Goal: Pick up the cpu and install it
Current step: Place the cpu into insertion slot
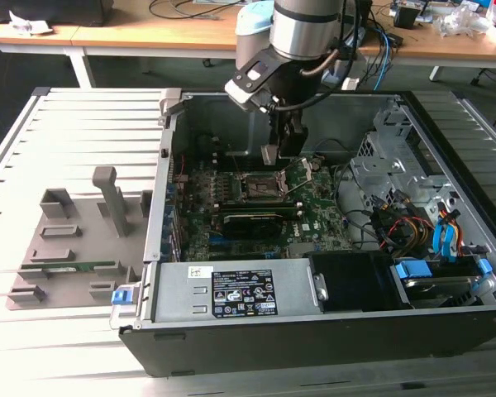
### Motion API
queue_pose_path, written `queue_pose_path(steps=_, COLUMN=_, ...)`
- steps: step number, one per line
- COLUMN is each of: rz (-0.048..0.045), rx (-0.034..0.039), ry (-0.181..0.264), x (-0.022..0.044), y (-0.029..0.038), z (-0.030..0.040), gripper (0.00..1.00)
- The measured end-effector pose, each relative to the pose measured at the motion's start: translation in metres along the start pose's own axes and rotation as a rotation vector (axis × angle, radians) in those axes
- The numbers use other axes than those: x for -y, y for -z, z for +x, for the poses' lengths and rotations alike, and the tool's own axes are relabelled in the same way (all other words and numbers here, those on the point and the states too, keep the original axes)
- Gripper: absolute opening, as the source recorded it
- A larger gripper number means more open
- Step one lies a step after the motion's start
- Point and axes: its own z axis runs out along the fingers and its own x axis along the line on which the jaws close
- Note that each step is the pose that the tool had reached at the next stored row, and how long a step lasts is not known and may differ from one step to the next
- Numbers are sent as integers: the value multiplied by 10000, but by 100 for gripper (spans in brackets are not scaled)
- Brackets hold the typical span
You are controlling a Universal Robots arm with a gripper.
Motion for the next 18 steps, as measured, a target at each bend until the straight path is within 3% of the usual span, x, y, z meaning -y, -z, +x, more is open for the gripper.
queue_pose_path(steps=1, rz=0, rx=1, ry=21, x=11, y=-58, z=12, gripper=55)
queue_pose_path(steps=3, rz=0, rx=2, ry=24, x=21, y=-114, z=23, gripper=55)
queue_pose_path(steps=14, rz=-1, rx=2, ry=22, x=18, y=-244, z=24, gripper=55)
queue_pose_path(steps=18, rz=-1, rx=1, ry=21, x=15, y=-352, z=29, gripper=55)
